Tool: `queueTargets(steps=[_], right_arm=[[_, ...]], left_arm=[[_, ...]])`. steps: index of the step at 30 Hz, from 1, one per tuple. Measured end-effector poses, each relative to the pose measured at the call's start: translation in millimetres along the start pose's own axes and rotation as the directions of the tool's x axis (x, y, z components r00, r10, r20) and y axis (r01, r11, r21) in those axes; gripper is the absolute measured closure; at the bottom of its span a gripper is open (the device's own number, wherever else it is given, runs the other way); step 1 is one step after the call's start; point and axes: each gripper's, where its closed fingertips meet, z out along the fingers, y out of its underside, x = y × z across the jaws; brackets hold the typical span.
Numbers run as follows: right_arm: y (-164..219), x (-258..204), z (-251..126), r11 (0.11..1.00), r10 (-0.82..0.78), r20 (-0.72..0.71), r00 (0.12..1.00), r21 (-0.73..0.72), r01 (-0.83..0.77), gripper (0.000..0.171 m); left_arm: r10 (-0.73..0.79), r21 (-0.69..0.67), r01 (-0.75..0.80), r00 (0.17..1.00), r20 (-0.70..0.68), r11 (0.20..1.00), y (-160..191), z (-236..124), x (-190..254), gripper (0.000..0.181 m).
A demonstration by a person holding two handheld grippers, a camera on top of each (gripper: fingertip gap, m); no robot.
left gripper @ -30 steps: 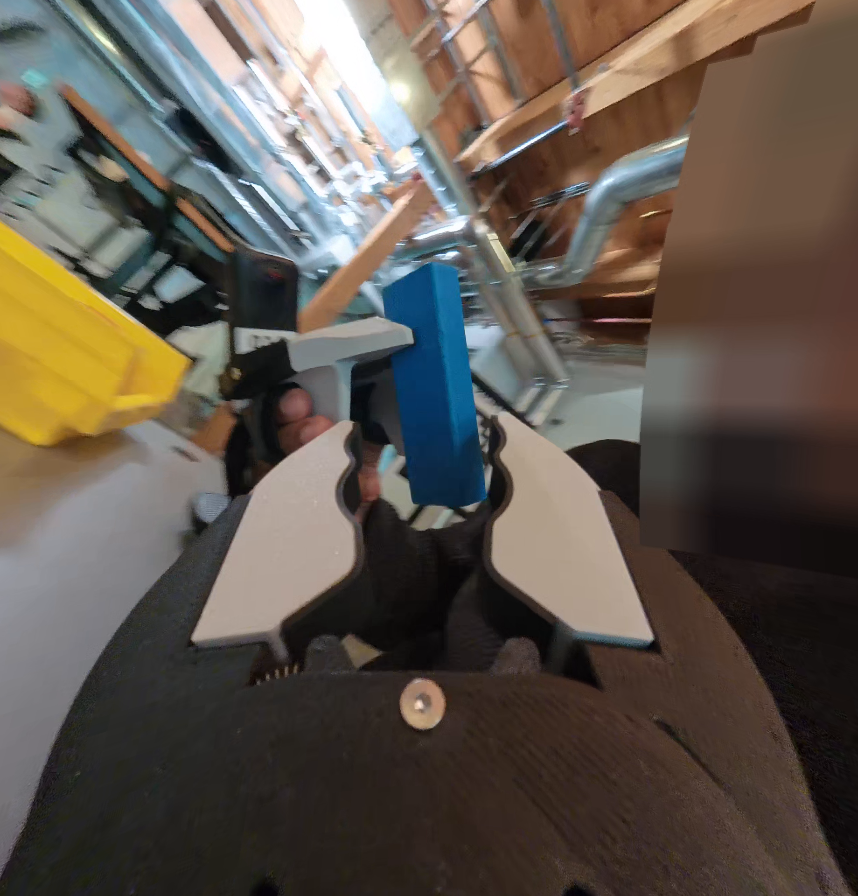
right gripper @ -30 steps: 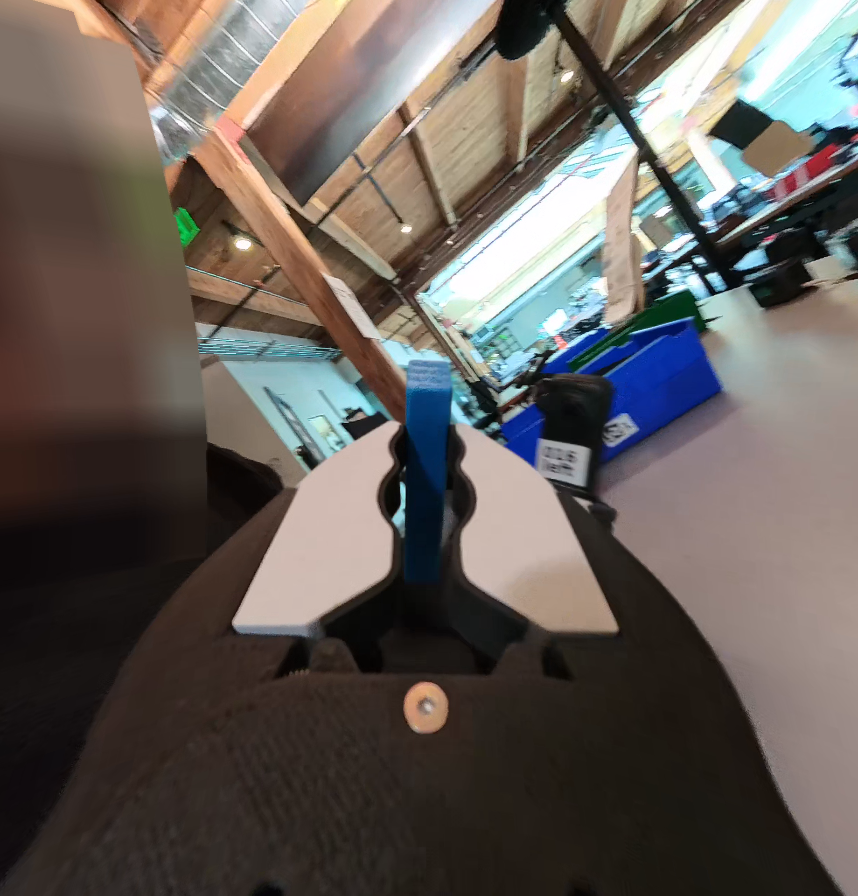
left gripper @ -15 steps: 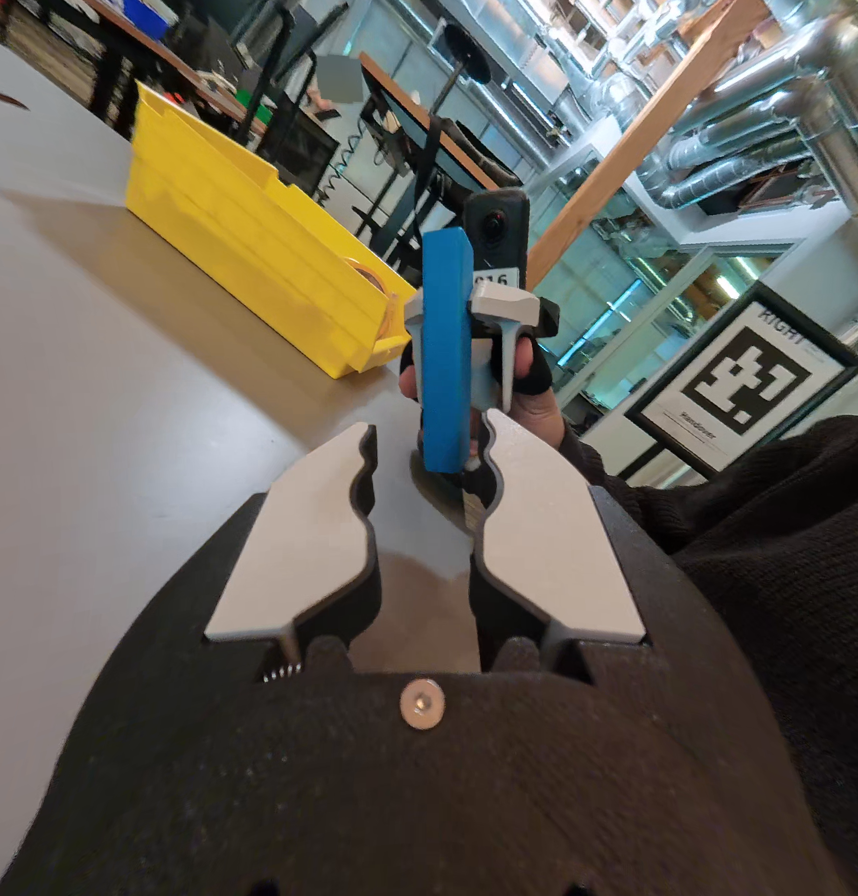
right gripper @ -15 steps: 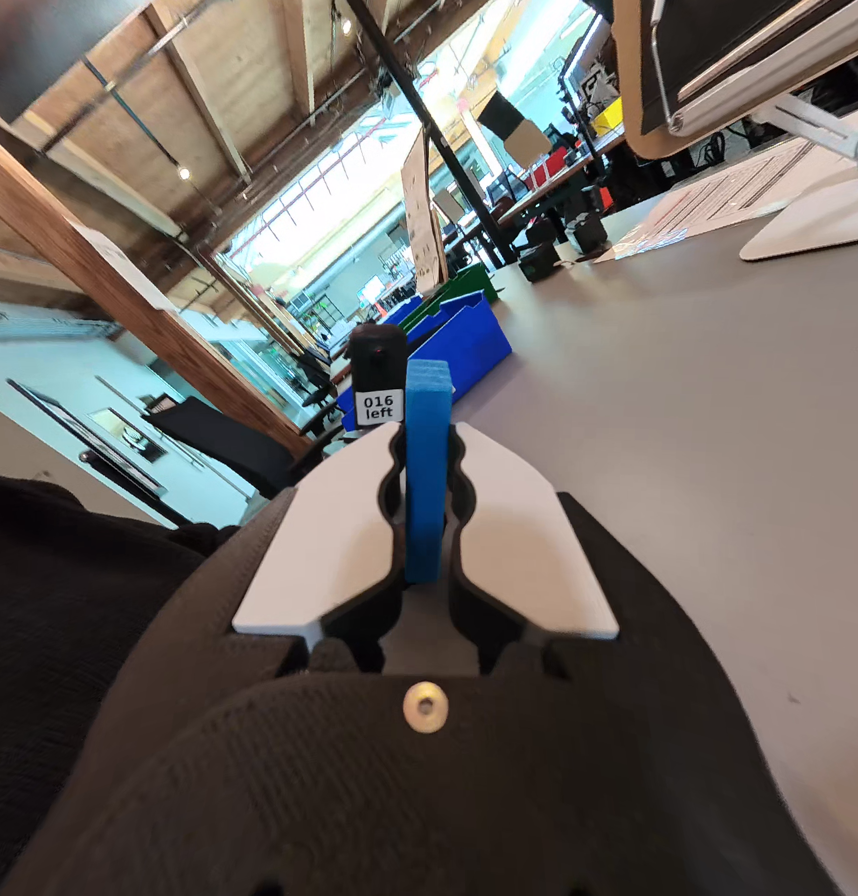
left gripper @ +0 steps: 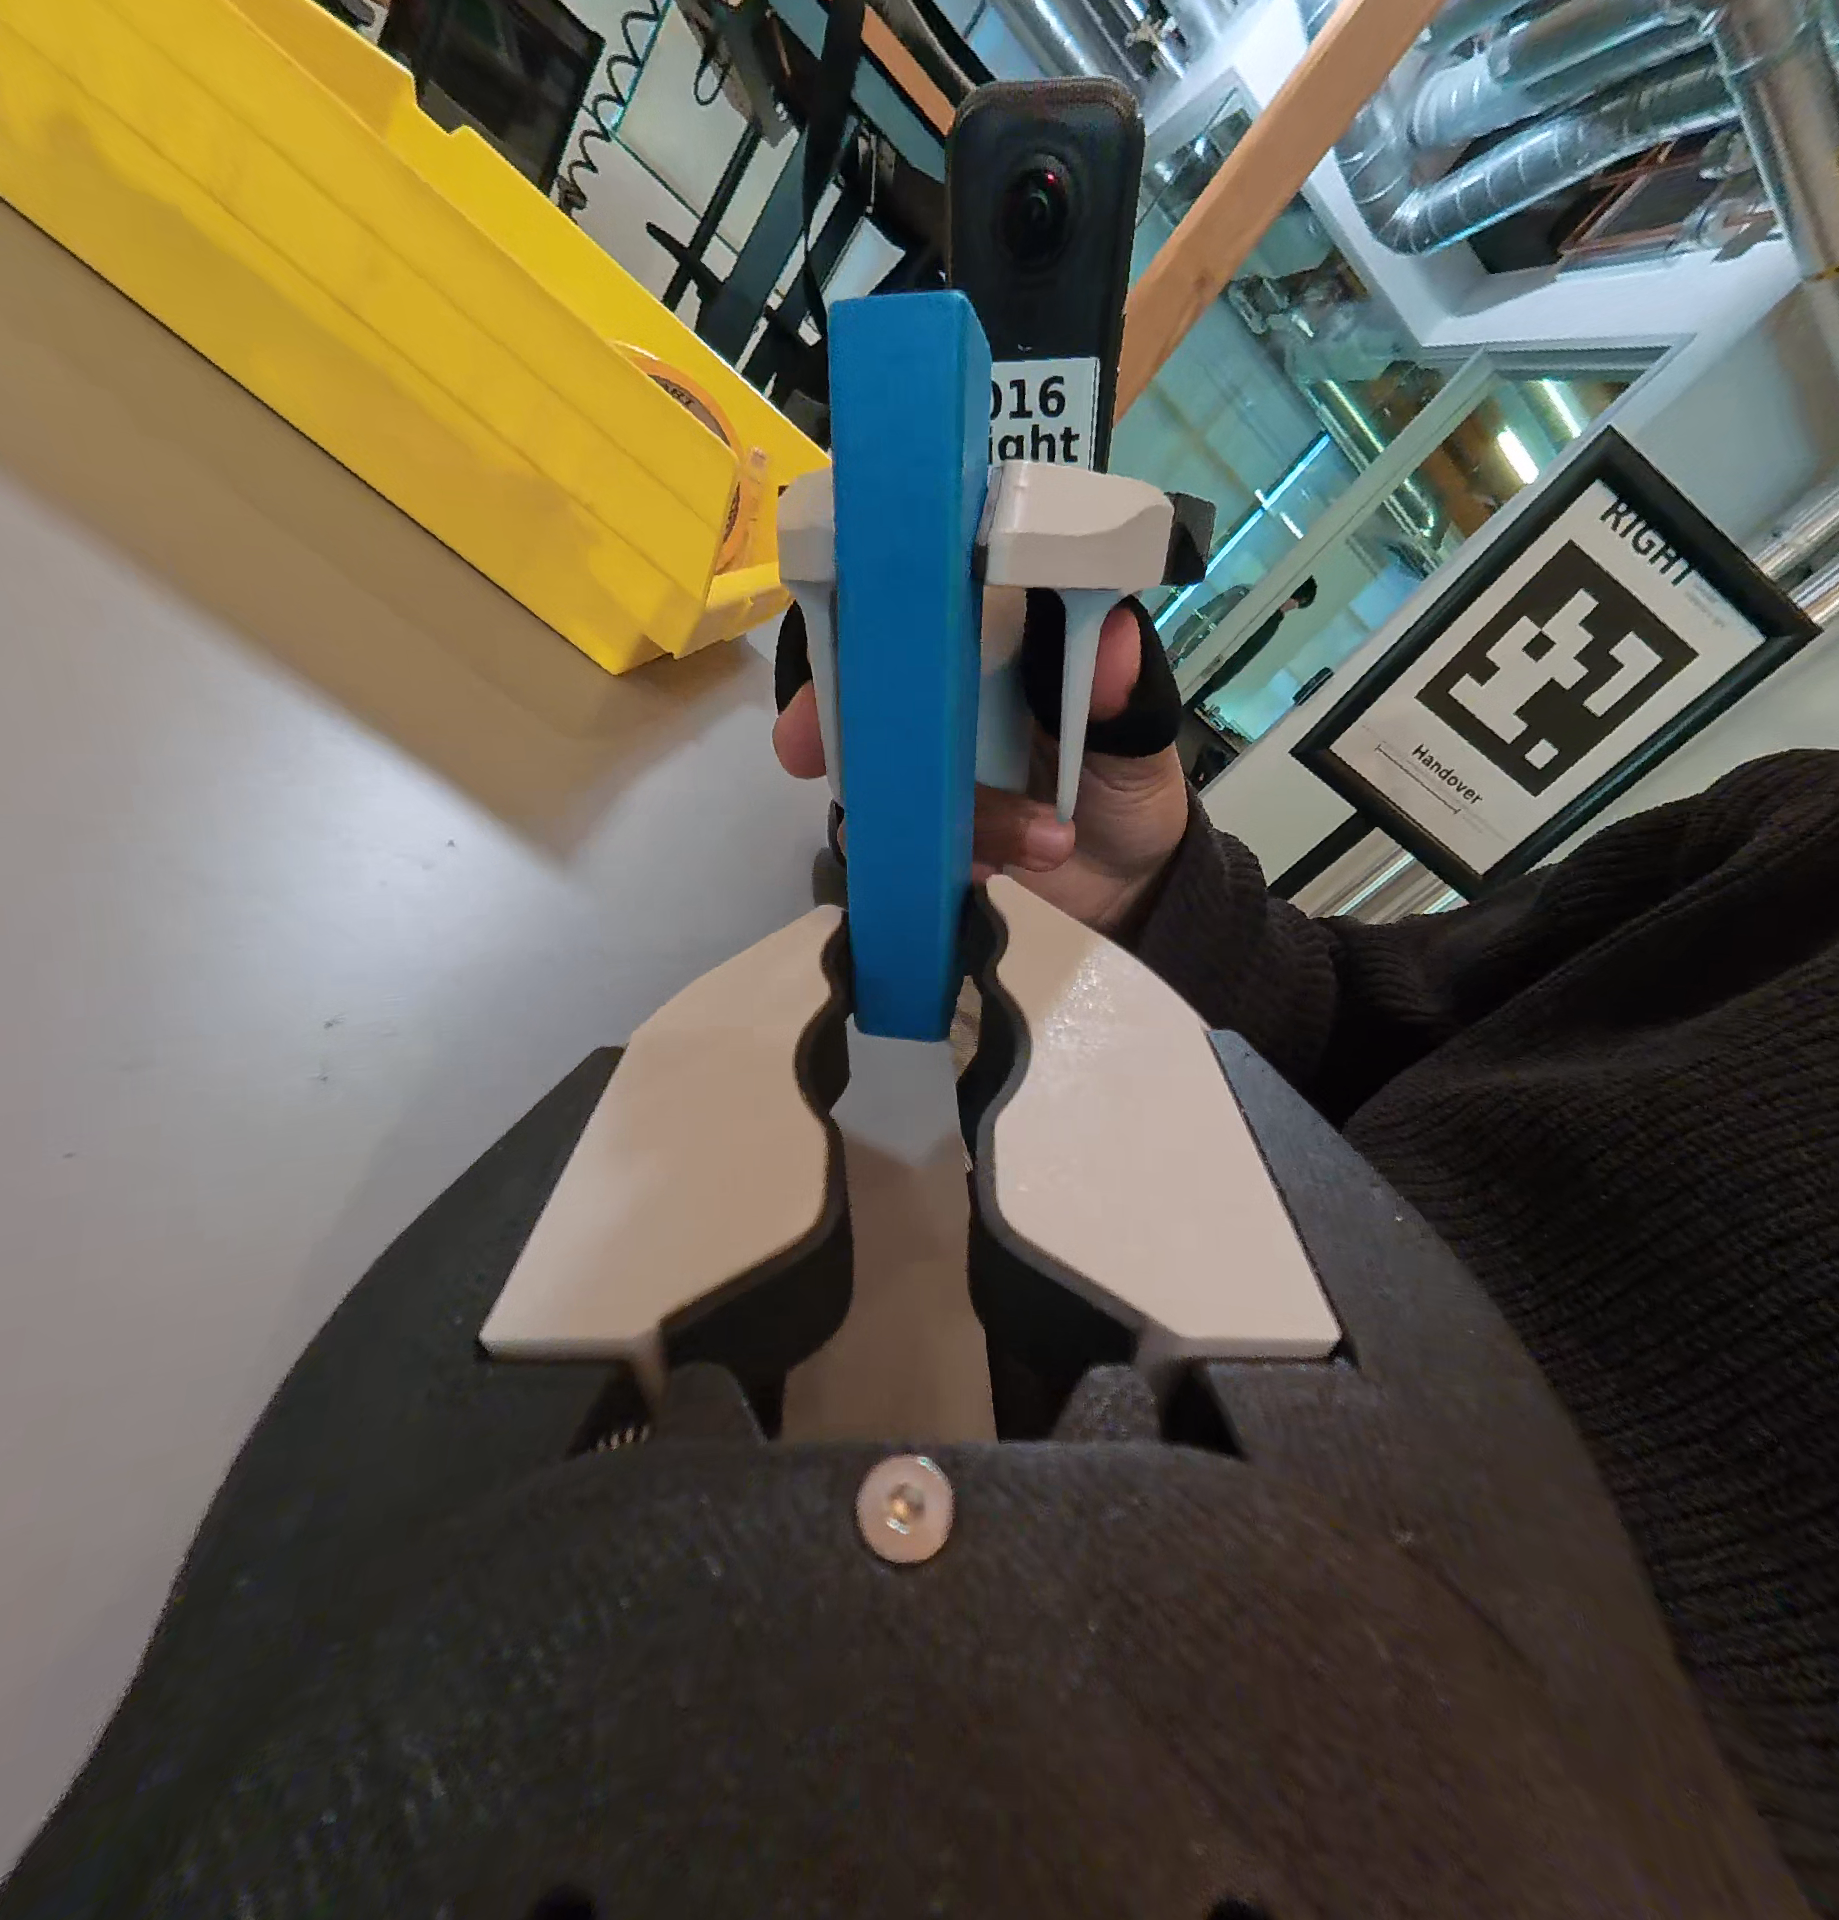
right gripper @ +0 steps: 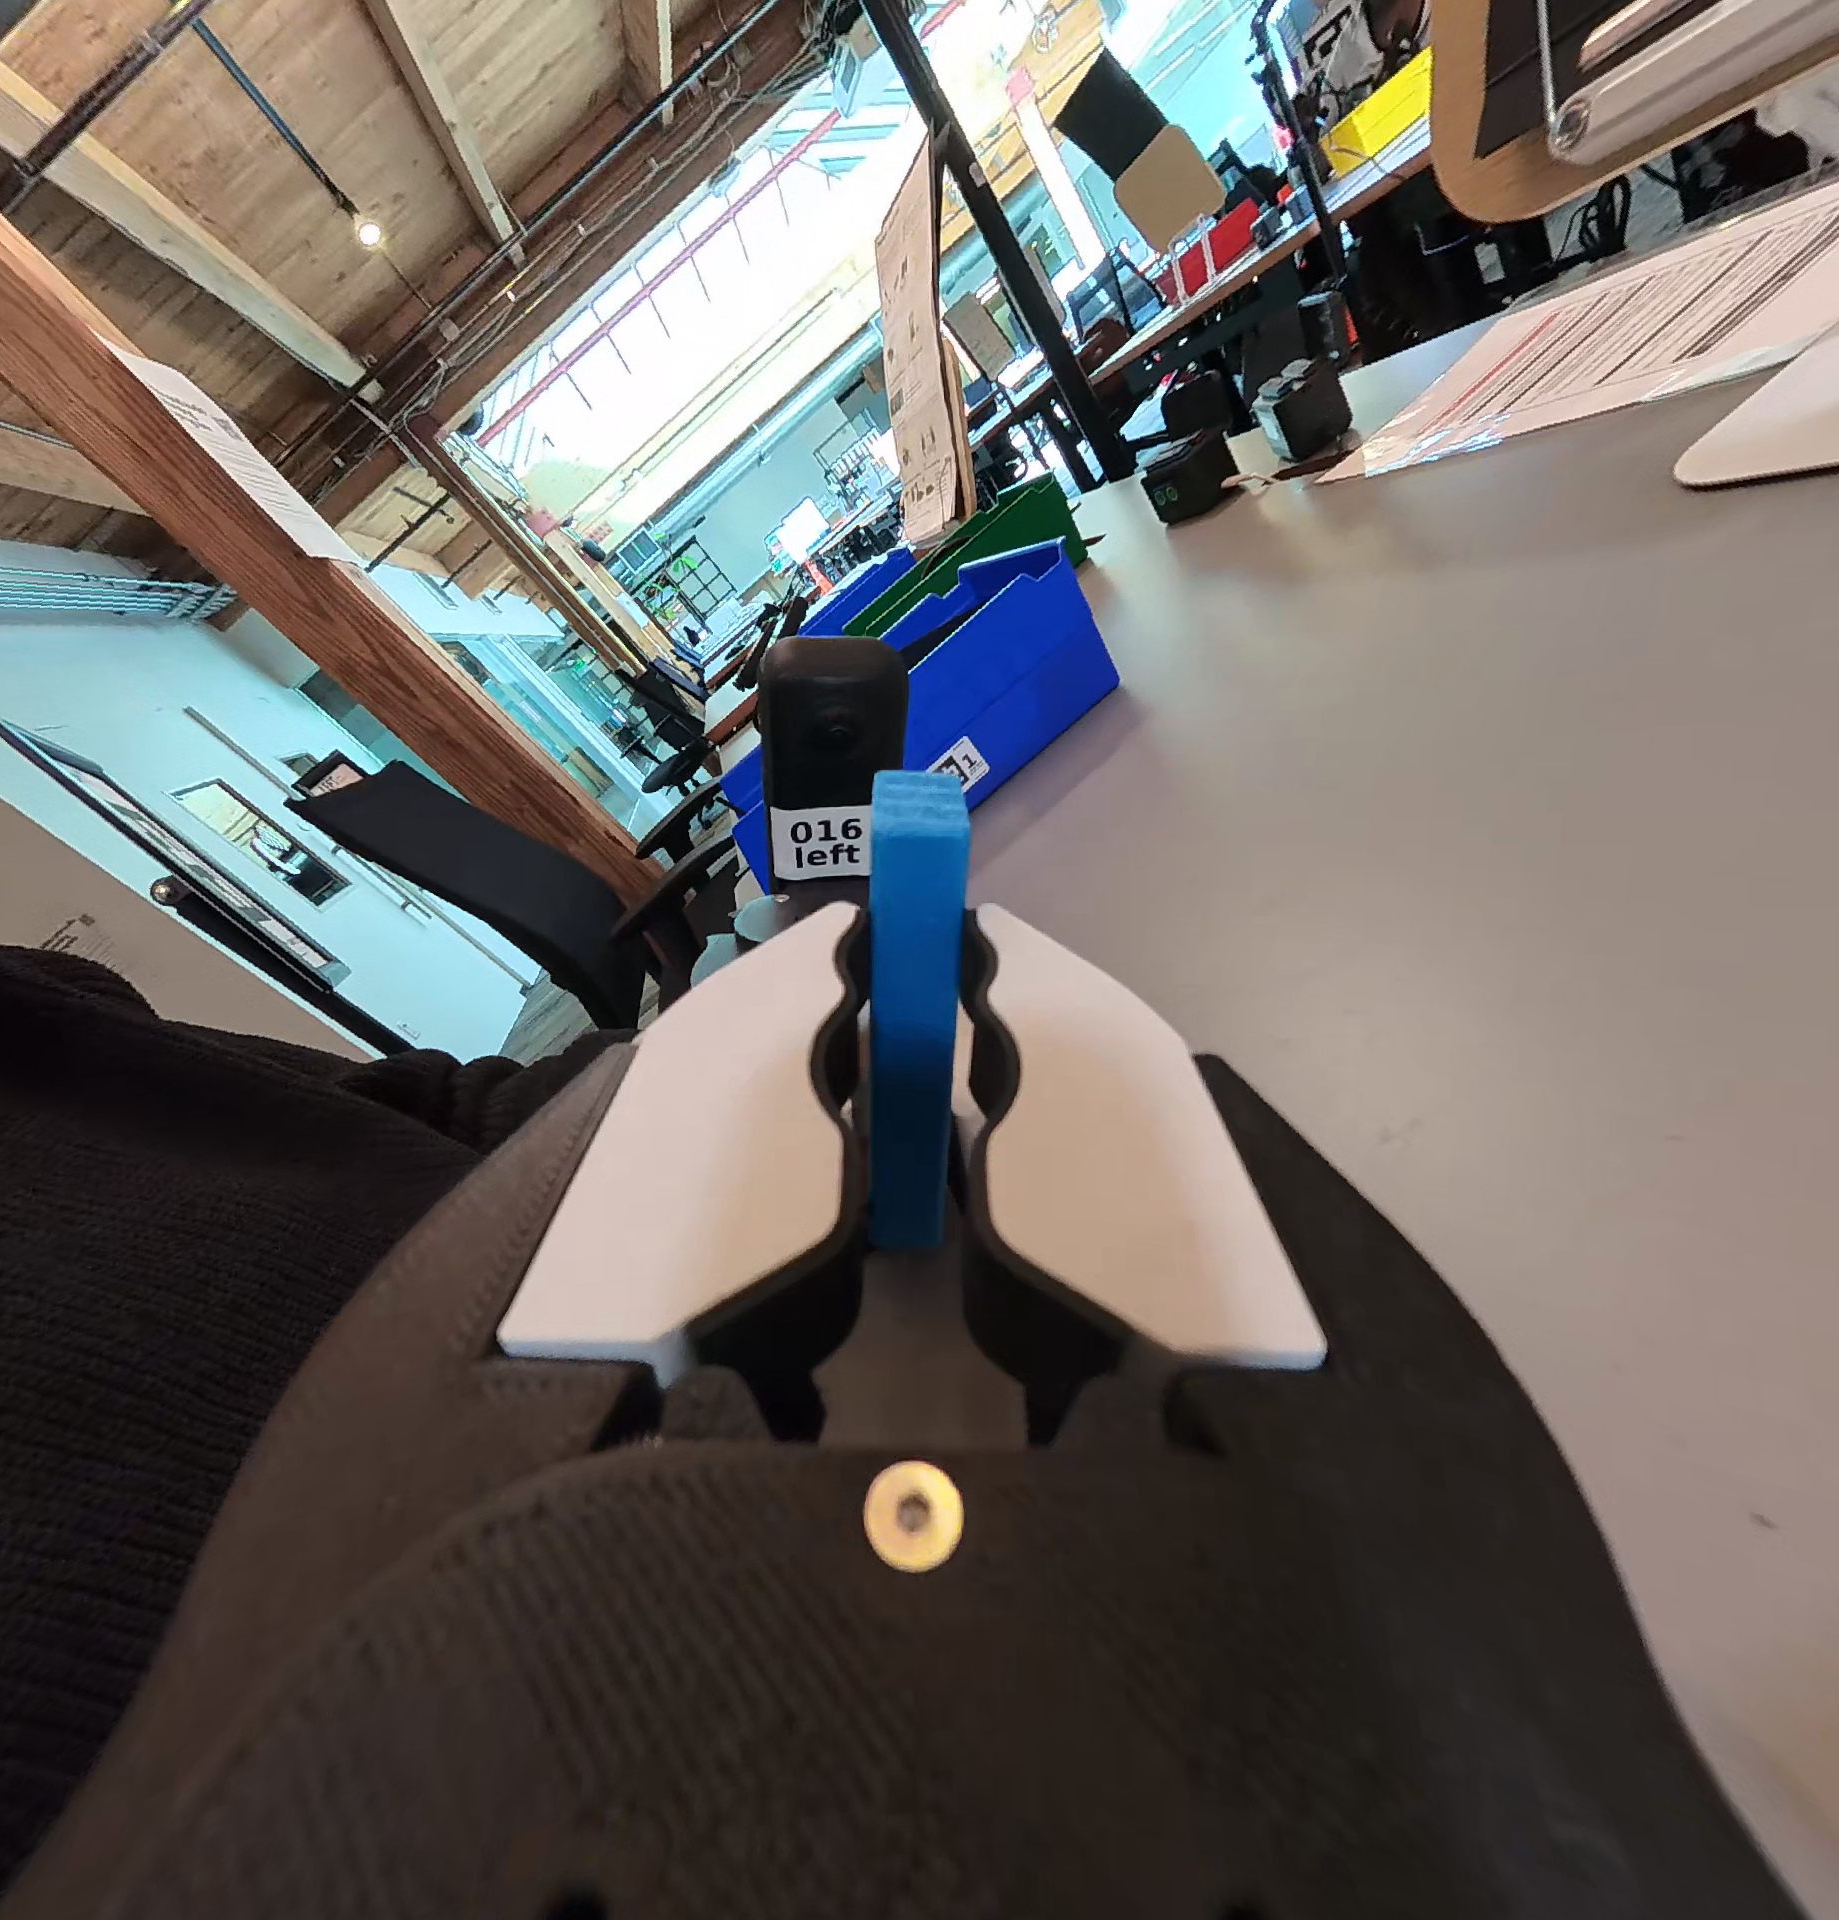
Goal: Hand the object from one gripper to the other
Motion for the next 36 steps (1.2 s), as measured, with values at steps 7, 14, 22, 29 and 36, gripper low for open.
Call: queueTargets(steps=[7,14,22,29,36], right_arm=[[0.5,-2.2,0.1,1.000,0.030,0.030,0.999,0.002,-0.030,0.154],[-6.2,-2.7,-2.1,0.998,0.028,0.051,0.998,0.054,-0.031,0.145],[-34.4,-3.4,-15.0,0.910,-0.362,-0.096,0.927,0.180,0.374,0.073],[-8.4,-7.4,-1.6,0.630,-0.772,-0.141,0.620,-0.036,0.776,0.041],[25.4,1.0,14.6,0.537,-0.841,-0.058,0.538,-0.207,0.818,0.031]], left_arm=[[0.008,-0.003,-0.008,1.000,-0.018,1.000,1.3,1.4,3.0,0.161],[-0.039,0.037,0.041,0.998,-0.050,0.998,-4.6,0.5,5.6,0.162],[-0.338,0.154,0.381,0.908,-0.246,0.912,-28.2,-17.5,5.9,0.163],[-0.464,0.080,0.513,0.823,-0.326,0.854,-23.3,-20.2,8.4,0.163],[-0.475,-0.048,0.489,0.813,-0.336,0.871,-6.9,-9.9,25.3,0.162]])
